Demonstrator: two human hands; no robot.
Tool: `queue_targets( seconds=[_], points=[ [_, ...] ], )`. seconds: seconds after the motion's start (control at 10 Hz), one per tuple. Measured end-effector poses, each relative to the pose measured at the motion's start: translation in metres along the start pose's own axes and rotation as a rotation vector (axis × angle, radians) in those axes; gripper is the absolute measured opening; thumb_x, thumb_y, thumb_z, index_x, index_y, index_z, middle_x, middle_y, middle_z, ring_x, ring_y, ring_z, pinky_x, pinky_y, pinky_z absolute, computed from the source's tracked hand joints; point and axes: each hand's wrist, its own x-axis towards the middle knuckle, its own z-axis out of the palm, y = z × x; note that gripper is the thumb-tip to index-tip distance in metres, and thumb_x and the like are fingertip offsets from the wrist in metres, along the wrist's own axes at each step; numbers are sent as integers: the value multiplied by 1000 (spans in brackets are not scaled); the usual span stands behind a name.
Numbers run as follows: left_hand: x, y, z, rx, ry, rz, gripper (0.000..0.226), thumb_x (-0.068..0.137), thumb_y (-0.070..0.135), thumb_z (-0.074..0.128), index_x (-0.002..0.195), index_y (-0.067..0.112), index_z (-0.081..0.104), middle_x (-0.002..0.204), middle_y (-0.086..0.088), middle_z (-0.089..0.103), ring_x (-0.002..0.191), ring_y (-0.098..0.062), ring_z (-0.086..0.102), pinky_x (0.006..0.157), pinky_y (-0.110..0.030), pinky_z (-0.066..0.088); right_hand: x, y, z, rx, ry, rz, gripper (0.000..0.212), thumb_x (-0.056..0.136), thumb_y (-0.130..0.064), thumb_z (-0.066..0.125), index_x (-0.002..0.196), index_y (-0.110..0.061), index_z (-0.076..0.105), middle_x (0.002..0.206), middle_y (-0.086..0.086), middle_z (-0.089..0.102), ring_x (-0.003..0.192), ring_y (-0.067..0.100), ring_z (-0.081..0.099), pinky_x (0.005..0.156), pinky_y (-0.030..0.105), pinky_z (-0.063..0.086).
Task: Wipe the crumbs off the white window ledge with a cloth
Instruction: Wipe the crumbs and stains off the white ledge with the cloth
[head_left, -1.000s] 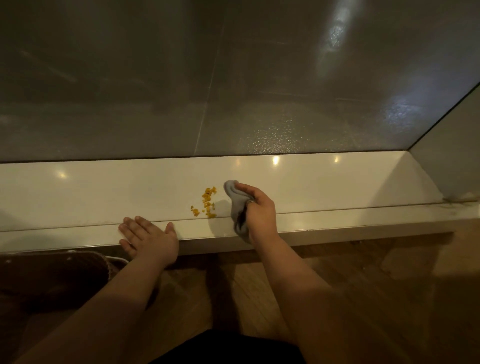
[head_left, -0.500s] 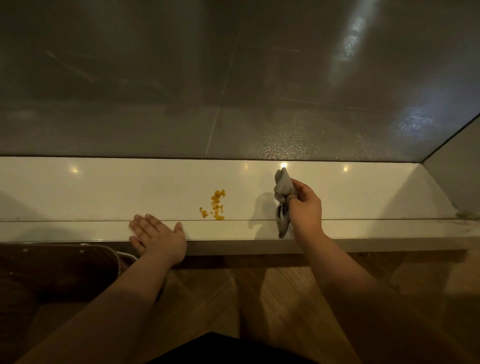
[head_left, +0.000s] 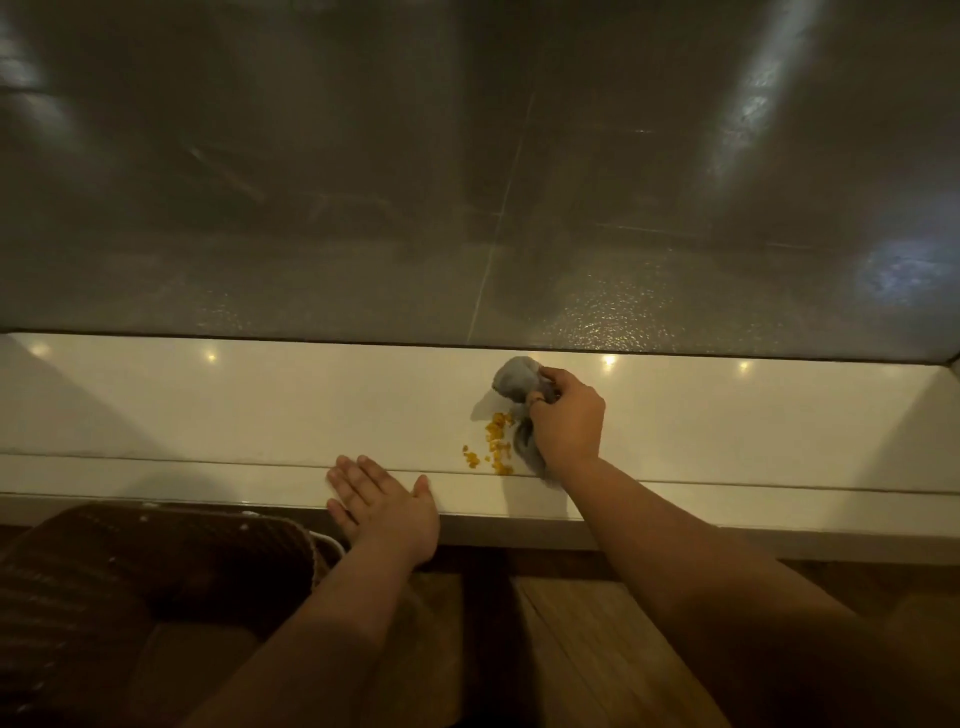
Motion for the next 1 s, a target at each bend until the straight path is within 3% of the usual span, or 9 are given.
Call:
queue_targets(
  seconds=[0.1,0.3,0.4,0.6,0.7,0.8,0.9,1.0],
  points=[
    [1,1,0,-1,9,-6,75,98,45,16,145,-1,-20,153,-19,-28,143,-32,-24,117,-44,-11,7,1,13,-140,-85,-119,36,90,-5,52,125,-13,58,116,12,63,106,24,59,89,19,39],
    [2,0,1,4,12,-10,75,98,45,16,144,-1,-21,153,-19,-28,144,-32,-24,117,-44,-11,28,-8,6,-135,-164,-59,30,89,-1,43,110,-6,65,102,13,67,88,19,60,74,20,42],
    [2,-1,1,3,11,-11,75,98,46,16,144,-1,-21,153,-19,-29,143,-31,-24,117,-44,-11,33,-8,-11,-80,-125,-51,30,86,0,45,106,-7,67,94,8,65,82,15,54,58,5,36],
    [4,-2,2,15,-3,-9,75,98,47,15,145,0,-22,153,-18,-30,143,-31,-25,117,-44,-12,21,18,-91,-57,58,-40,31,89,1,46,111,-9,64,89,3,62,67,12,62,52,4,43],
    [4,-2,3,15,-3,-4,76,98,47,16,145,0,-21,153,-18,-29,143,-31,-25,117,-44,-12,9,55,-152,-256,60,-26,31,89,-1,52,118,-8,60,97,4,62,89,21,60,79,26,47],
    [2,-2,2,9,-3,-2,76,98,46,18,145,0,-20,153,-18,-29,143,-32,-25,117,-44,-13,2,92,-210,-521,48,-31,35,81,4,59,115,-5,60,107,15,64,97,30,57,86,40,45],
    [1,0,1,9,0,-7,76,99,46,19,145,0,-19,153,-19,-28,143,-32,-25,117,-44,-12,-1,121,-243,-743,-9,-34,32,73,7,64,104,-3,64,100,22,65,92,38,53,78,39,41],
    [1,1,1,5,4,-13,76,99,46,19,146,-1,-18,154,-19,-27,143,-32,-24,117,-44,-12,-7,140,-244,-786,-52,2,29,73,-8,60,102,-3,64,98,22,62,92,39,53,73,35,36]
  ],
)
